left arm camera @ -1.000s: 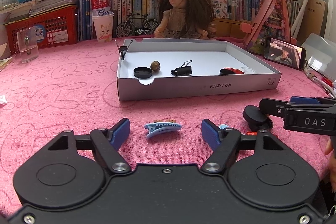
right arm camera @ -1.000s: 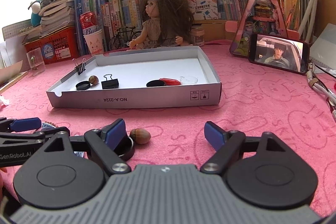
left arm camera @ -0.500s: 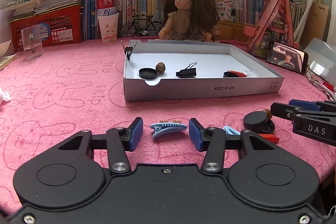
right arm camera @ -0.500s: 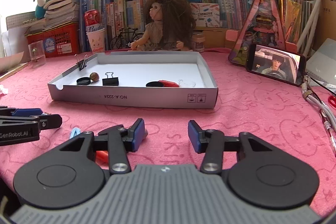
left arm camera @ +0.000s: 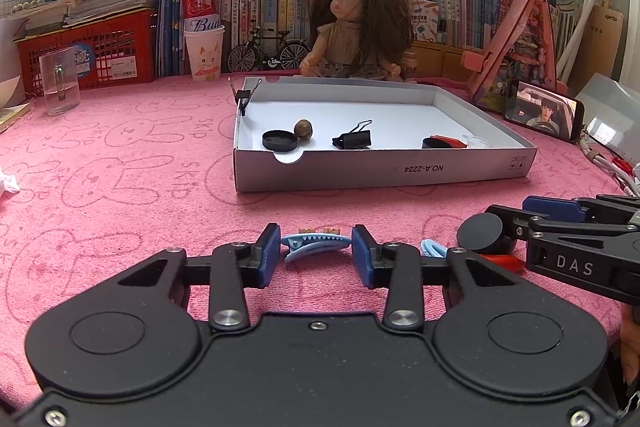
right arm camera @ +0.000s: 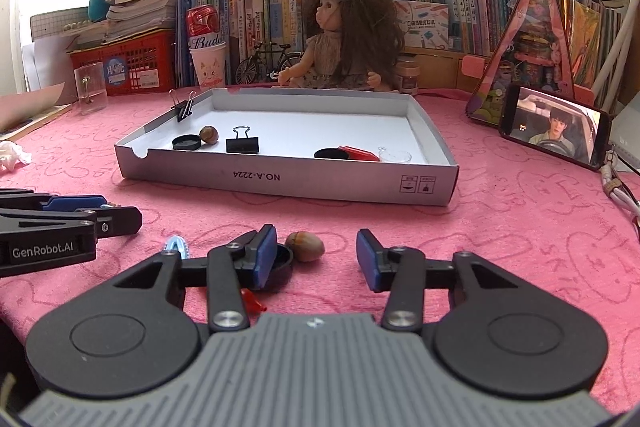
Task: Organize rigid objects
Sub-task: 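Close the left gripper on a blue hair clip while the right grasps a brown acorn, then carry the hair clip in the left gripper over the tray while the right carries the acorn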
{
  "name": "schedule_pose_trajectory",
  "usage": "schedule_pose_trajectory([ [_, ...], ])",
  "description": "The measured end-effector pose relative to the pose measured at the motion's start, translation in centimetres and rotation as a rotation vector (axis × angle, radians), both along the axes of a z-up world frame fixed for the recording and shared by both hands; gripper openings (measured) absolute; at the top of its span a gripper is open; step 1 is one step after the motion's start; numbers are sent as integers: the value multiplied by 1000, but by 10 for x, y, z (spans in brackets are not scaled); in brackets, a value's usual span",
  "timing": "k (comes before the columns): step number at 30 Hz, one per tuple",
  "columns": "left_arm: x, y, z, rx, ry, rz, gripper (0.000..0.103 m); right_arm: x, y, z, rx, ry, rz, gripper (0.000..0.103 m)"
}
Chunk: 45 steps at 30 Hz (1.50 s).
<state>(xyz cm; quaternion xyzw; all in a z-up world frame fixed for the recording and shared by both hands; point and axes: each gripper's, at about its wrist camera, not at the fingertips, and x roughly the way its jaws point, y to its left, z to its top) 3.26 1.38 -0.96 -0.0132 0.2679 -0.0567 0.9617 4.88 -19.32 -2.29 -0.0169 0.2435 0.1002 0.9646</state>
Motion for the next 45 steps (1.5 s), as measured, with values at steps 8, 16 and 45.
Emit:
schedule_pose_trajectory([
  [8, 1, 0, 1, -4, -1, 3, 37, 5, -3, -2, 28, 26, 2, 43],
  [16, 2, 0, 1, -7, 0, 5, 37, 9, -13, 1, 58, 23, -44, 41],
  [45, 15, -5, 7, -14, -14, -1, 37, 39, -7, 4, 99, 68, -79, 27],
])
